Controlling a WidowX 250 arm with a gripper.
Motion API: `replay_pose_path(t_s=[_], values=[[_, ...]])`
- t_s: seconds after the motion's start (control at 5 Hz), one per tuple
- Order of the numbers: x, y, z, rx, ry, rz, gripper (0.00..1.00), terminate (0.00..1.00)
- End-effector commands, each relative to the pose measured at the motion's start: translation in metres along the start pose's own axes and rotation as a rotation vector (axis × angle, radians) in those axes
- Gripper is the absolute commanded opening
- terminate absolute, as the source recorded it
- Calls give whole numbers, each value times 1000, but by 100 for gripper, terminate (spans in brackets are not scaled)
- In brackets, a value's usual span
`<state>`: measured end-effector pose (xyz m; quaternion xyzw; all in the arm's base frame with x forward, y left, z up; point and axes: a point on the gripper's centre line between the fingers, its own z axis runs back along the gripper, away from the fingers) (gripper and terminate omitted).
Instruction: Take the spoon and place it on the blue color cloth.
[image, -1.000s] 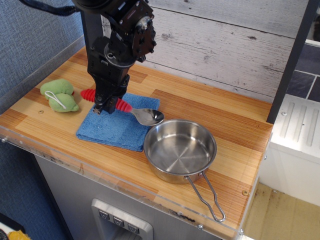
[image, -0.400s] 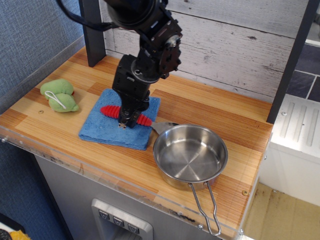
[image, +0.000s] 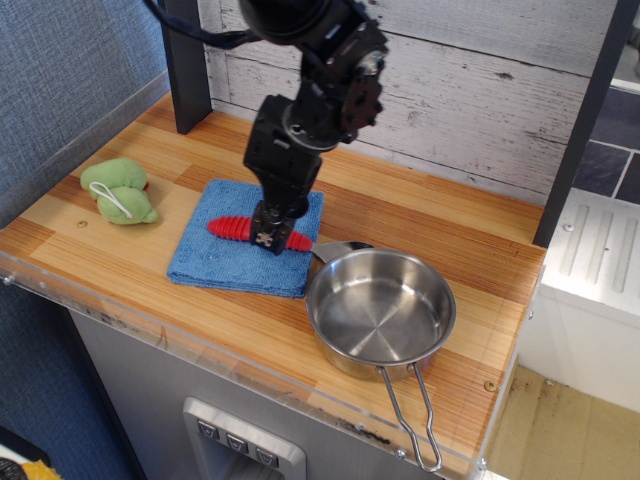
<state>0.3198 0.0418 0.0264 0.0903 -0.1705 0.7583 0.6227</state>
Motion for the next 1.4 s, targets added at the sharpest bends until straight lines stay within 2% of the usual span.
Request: replay_pose_path(t_s=[0.0, 0.2, 0.4, 0.6, 1.0, 1.2], values=[[12, -11, 31, -74, -12, 13, 100, 0], [29, -22, 64, -152, -33, 13, 100, 0], [59, -16, 93, -218, -71, 26, 100, 0], [77, -5, 119, -300, -106, -2, 100, 0], [77, -5, 119, -300, -106, -2, 100, 0], [77, -5, 119, -300, -106, -2, 100, 100]])
